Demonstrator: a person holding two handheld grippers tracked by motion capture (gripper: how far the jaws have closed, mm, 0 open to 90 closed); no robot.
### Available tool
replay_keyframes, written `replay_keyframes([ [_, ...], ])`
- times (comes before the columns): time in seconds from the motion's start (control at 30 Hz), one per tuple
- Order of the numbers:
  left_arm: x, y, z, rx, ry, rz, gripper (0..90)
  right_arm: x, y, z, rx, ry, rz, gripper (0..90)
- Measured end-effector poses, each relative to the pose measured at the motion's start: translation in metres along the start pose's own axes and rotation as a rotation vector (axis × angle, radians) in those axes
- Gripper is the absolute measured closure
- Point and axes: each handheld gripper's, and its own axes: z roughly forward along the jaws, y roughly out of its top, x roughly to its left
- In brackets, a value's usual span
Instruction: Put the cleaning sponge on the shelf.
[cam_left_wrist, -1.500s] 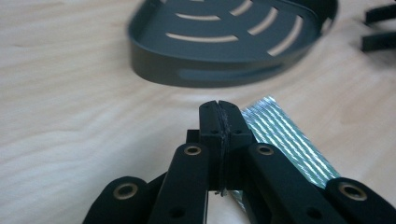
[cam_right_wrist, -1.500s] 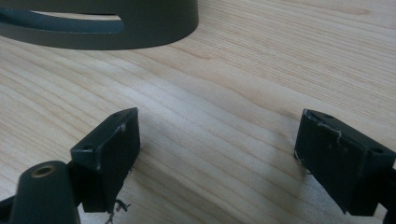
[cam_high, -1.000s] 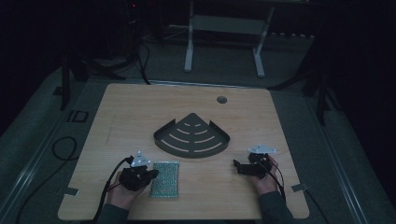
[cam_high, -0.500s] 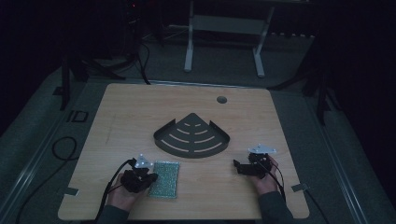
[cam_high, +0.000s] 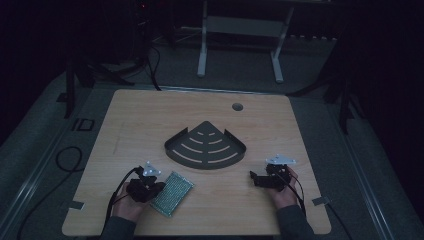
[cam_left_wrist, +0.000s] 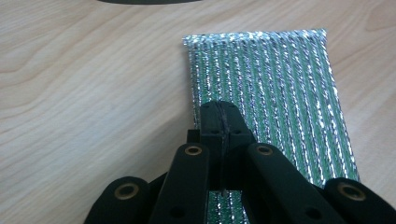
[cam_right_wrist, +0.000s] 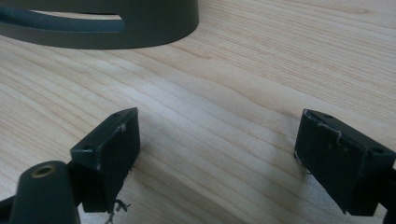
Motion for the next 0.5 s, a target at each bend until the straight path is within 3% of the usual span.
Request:
replay_keyframes([
  [0.27, 0.014, 0.002, -0.001, 0.013, 0.033, -0.003, 90.0, 0.000, 0.000, 0.000, 0.000, 0.000, 0.000, 13.7],
  [0.5, 0.024, 0.006, -0.002, 0.032, 0.026, -0.010, 90.0, 0.000, 0.000, 0.000, 0.000, 0.000, 0.000, 13.7],
])
